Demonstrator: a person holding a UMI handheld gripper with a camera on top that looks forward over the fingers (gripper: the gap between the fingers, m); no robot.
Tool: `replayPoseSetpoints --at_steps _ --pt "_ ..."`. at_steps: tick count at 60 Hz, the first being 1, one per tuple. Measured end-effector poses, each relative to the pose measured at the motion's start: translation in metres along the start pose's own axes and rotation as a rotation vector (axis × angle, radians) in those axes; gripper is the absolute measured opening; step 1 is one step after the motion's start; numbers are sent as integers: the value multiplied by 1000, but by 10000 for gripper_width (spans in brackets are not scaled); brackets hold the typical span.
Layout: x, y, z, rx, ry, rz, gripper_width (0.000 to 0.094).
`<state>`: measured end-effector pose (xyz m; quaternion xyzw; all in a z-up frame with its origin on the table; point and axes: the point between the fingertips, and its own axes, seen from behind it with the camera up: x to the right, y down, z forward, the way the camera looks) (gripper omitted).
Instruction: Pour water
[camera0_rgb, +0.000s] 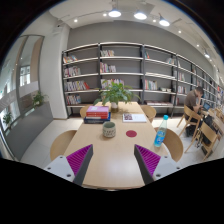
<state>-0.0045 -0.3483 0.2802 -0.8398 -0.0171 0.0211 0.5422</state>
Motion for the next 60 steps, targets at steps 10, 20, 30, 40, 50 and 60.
replayPoseSetpoints --at_steps 10,20,30,40,50,60 --pt "29 13 18 38 -4 42 854" --pt "105 51 53 31 65 66 856" --pt "203 83 103 4 153 54 836" --pt "271 70 185 46 179 33 836" --pt "317 54 275 88 186 32 835" --pt "332 43 337 128 164 42 783"
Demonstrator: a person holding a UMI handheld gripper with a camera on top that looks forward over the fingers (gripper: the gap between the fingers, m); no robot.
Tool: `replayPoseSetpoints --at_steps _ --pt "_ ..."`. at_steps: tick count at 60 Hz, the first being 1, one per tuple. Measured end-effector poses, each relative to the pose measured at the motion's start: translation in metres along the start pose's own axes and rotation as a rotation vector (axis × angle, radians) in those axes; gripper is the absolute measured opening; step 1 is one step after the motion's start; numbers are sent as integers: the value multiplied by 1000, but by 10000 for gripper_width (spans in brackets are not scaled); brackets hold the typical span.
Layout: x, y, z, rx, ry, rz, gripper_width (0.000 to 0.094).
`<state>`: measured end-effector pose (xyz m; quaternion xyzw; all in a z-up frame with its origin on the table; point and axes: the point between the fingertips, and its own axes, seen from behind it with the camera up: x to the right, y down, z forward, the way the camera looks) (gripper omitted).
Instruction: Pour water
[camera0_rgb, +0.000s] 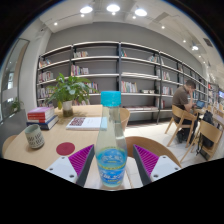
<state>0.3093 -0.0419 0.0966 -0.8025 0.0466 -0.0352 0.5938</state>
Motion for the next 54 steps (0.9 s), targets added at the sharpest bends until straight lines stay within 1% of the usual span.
replayPoseSetpoints --at_steps 3,6,8,9,13,18,20,21,22,26,34,36,40,46,54 --pt "0 -1 11 14 -9 -4 742" --pt "0 0 19 21 -14 -20 676" --pt "-4 -1 23 29 -26 -23 584" --pt "-5 -1 25 33 -30 -23 557" --pt "-5 -4 28 50 -25 -35 528" --pt "-10 -3 26 48 -26 -72 467" --pt "-10 -2 28 46 -24 -88 462" --pt "-11 -3 28 46 -22 -91 430" --pt "-12 -3 30 48 -17 -91 430" --pt "-12 -5 31 49 -5 -108 376" --pt "-19 -4 38 8 31 -170 375" --pt "-22 -8 38 9 37 -191 375" --pt "-32 -20 39 6 53 -278 375" --pt "-55 -51 42 31 87 -488 375" --pt "-100 -82 58 13 119 -805 381"
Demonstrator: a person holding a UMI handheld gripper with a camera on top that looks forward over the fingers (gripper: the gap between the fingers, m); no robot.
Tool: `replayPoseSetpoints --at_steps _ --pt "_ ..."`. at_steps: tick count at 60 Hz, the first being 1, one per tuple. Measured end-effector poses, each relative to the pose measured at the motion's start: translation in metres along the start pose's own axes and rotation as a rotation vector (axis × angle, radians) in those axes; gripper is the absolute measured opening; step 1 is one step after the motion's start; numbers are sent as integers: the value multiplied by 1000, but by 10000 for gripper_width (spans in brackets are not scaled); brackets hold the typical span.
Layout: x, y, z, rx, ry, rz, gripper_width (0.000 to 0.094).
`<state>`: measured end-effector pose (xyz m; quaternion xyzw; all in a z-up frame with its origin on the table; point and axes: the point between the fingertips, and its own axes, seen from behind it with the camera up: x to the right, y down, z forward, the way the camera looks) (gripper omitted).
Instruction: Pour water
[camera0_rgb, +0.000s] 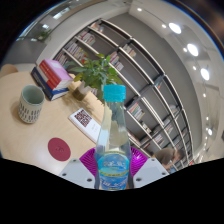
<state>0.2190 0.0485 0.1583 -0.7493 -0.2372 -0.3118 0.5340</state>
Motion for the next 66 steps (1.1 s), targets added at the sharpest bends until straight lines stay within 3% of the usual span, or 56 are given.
replayPoseSetpoints --at_steps 13,18,38,54,66 --pt "-35 -75 17 -8 12 -580 378" --pt "-50 -100 22 36 29 -782 383" --pt "-97 -142 36 116 122 -1406 385" --pt "-105 -151 39 102 200 -1583 406" --pt "-99 -161 29 125 124 -1218 404"
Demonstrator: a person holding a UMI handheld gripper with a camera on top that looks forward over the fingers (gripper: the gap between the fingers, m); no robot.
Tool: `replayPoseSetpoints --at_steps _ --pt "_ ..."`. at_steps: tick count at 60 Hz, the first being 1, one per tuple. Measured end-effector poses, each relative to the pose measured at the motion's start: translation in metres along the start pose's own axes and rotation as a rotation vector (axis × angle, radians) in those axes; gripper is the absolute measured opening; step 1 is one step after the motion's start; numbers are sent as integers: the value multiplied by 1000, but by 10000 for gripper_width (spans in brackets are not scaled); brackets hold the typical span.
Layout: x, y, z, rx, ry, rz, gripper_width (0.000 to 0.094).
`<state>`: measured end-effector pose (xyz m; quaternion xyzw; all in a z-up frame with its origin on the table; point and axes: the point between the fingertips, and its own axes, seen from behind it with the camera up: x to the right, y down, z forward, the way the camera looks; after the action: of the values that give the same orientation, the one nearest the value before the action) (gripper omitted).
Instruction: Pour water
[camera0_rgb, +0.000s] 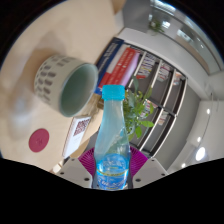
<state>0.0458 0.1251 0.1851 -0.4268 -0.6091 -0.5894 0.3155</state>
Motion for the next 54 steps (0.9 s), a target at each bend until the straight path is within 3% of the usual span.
replayPoseSetpoints --at_steps 11,18,28,36,54 --pt "59 8 -21 76 9 745 416" --pt "88 42 -30 54 51 1175 415" --pt "80 79 -31 60 26 1683 416" --pt "47 89 -20 50 2 1858 415" --pt "-80 45 14 9 -206 1970 417"
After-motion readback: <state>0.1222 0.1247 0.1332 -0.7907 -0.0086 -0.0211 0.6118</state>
